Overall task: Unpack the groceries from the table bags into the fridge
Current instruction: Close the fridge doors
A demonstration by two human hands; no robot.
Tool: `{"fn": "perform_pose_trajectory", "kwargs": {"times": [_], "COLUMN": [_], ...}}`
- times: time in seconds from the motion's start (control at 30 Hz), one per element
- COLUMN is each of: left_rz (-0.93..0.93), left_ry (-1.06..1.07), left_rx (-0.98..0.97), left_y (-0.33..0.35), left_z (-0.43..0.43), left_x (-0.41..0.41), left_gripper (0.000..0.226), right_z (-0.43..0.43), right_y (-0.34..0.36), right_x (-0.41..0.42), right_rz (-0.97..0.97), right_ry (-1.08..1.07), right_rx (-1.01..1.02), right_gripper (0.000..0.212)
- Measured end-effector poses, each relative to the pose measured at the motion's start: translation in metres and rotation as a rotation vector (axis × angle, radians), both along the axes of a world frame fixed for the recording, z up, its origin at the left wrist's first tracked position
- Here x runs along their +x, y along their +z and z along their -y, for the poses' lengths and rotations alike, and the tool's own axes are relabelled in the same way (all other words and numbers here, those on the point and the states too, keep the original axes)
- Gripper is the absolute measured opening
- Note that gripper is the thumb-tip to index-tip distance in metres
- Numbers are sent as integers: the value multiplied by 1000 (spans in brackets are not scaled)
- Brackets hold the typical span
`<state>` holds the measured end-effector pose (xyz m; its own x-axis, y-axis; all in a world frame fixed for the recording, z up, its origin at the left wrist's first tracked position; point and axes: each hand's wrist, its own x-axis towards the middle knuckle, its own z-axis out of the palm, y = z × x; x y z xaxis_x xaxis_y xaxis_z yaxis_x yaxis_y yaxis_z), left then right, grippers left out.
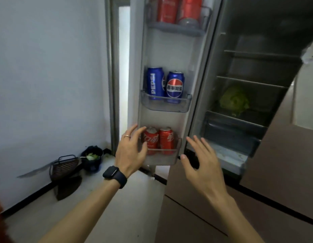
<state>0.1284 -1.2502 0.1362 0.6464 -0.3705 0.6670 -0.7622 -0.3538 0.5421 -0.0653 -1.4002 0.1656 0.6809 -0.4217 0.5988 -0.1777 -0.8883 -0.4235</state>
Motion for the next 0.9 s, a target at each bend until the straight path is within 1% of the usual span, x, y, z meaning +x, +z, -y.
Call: {"fn": "perform_pose_trajectory", "kwargs": {"times": [0.07,0.13,0.2,0.23,0.33,0.4,0.53,0.63,0.73,0.9], "left_rz": [-112,-287,-440,-476,-543,-579,-615,-677,-722,-699], "left_ry": [25,8,-36,-64,-161,-231,-385,-489,-502,-482], "left_rx": [-135,-236,-277,-278,-273,-244,-175,-92,-130,-166], "left_y": [-1,0,3,5,11,13,11,1,-12,-19], "left_z": [-17,-27,-33,-33,-27,-15,13,31,36,19], "left_x": [32,65,98,115,156,177,206,212,203,177], "left_gripper": [50,46,44,44,43,43,48,56,62,53], "right_z": [-26,-50,-71,-80,-99,-100,-85,-81,-81,-81], "right_y": [-4,-7,-9,-10,-17,-25,-44,-51,-54,-64], "right_x": [35,72,109,128,182,214,247,251,248,226], "right_rz": [22,35,56,73,95,57,16,63,118,175], "right_ry": [55,96,97,82,-2,-66,-181,-183,-157,-169], "right_rx": [6,8,5,-17,-220,-287,-275,-297,-312,-324], "right_gripper": [61,65,67,69,79,89,100,97,91,102]}}
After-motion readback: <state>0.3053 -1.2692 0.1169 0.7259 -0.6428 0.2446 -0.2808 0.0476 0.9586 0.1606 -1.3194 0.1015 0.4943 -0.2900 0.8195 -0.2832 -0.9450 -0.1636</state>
